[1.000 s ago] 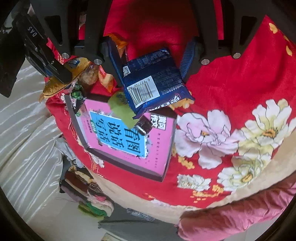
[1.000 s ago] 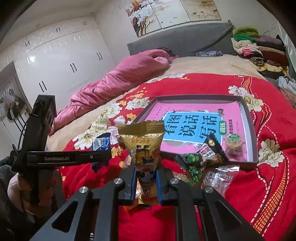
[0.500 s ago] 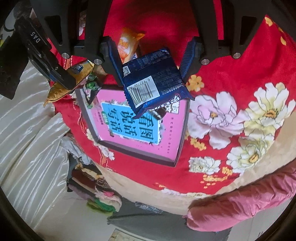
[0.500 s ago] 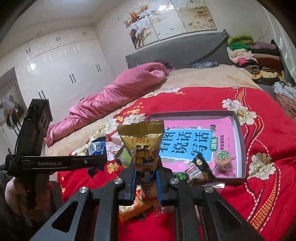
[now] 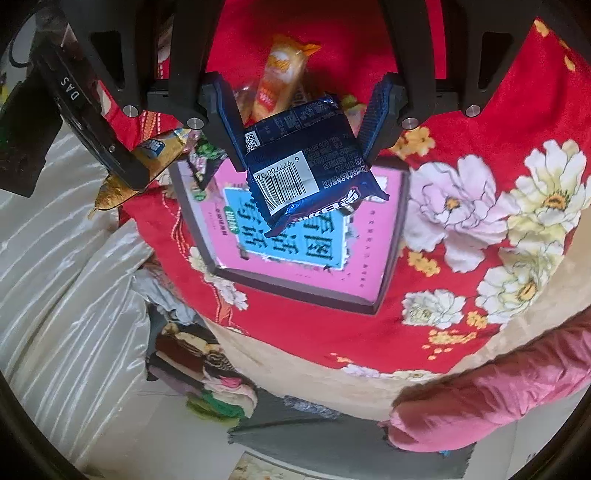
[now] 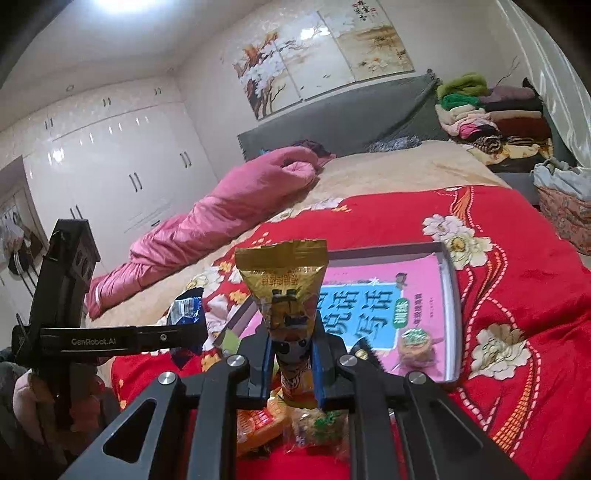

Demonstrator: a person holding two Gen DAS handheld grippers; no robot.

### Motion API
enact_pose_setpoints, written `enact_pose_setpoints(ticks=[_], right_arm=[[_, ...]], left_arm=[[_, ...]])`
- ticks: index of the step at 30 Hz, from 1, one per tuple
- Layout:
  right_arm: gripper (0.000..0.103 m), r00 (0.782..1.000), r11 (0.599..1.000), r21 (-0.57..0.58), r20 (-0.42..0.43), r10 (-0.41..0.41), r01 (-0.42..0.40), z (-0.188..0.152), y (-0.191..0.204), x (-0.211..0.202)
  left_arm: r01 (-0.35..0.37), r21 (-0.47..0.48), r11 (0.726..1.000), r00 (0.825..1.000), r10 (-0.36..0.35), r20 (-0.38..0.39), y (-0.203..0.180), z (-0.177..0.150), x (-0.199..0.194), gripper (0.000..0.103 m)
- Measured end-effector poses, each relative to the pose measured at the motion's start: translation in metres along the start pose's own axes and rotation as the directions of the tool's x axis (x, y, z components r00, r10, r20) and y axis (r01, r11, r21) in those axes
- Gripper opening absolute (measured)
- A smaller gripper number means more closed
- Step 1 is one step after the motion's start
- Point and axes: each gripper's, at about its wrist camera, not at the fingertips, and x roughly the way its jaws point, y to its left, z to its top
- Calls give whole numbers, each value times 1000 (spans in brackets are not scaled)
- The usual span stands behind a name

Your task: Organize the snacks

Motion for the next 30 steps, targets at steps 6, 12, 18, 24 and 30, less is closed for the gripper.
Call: enact_pose_setpoints(ticks=[6, 12, 18, 24, 30], right_arm=[[18, 999, 999, 33, 35, -4, 2, 8, -13, -5], [18, 998, 999, 44, 50, -22, 20, 12, -20, -8], [18, 997, 999, 33, 65, -39, 37, 17, -24, -8], [18, 995, 997, 47, 76, -72, 69, 22, -35, -9], [18, 992, 994, 61, 84, -95, 90, 25, -46, -13]], left_arm=[[12, 21, 1000, 1000, -12, 8, -11, 11, 6, 60], [14, 35, 999, 1000, -14, 2, -19, 17, 16, 60], [12, 47, 999, 1000, -11, -9, -24, 18, 26, 60], [4, 65, 998, 1000, -4, -9, -28, 20, 33, 60], [0, 76, 997, 1000, 1, -12, -31, 22, 38, 60]])
